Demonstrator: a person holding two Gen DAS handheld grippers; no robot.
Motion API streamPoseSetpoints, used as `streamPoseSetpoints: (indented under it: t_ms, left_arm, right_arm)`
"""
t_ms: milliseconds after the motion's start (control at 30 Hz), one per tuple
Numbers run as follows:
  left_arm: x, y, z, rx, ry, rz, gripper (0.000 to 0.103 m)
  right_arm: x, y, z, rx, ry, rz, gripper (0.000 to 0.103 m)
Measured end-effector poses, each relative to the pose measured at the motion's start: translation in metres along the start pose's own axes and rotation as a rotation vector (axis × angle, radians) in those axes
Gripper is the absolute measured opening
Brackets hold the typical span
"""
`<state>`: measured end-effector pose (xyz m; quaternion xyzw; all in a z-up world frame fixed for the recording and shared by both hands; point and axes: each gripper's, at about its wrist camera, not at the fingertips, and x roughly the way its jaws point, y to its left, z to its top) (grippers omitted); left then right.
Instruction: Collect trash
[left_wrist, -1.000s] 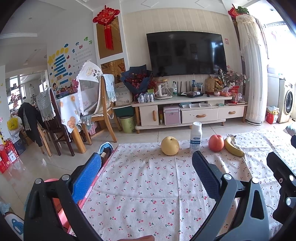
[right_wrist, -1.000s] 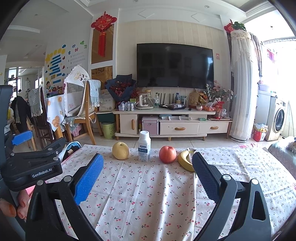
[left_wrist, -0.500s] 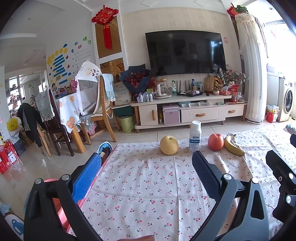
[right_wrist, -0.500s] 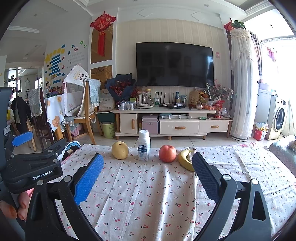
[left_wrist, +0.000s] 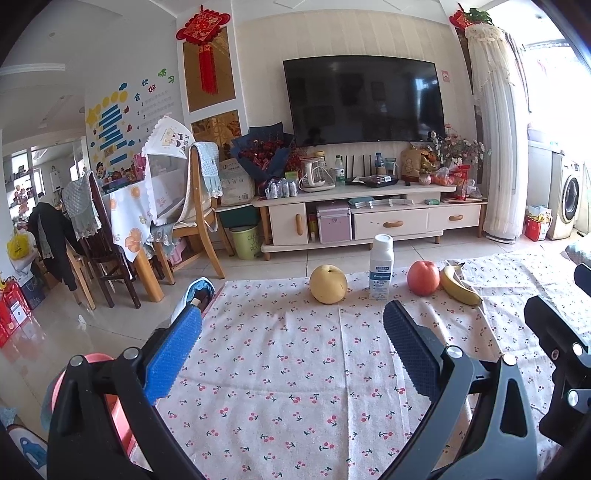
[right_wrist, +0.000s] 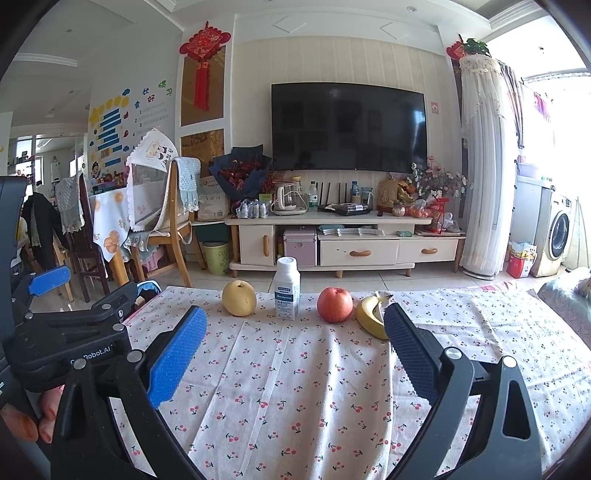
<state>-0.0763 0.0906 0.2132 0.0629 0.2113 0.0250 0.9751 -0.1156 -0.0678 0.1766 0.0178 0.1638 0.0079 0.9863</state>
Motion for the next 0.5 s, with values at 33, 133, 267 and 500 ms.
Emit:
streamPoseSetpoints:
  t_ms: [33,133,267,500]
  left_arm:
    - [0.001,-0.001,-0.002,-0.003,0.002,-0.004,0.099]
    - [0.013,-0.003,-0.006,-0.005,0.042,-0.025,0.099]
    - [0.055,-0.011,-0.021,-0.021,0.191,-0.043,0.099]
    - [0.148,-0.029,-0.066,-0.099,0.462,-0.028,0.099]
  right_arm:
    - [0.002,-0.001,-0.001,0.005,0.004,0.001,0.096]
    - [0.011,-0.003,-0.006,0.009,0.025,-0.003,0.096]
    - [0.046,-0.012,-0.022,0.02,0.106,-0.025,0.097]
    - [0.131,-0.024,-0.067,0.02,0.333,-0.082,0.097]
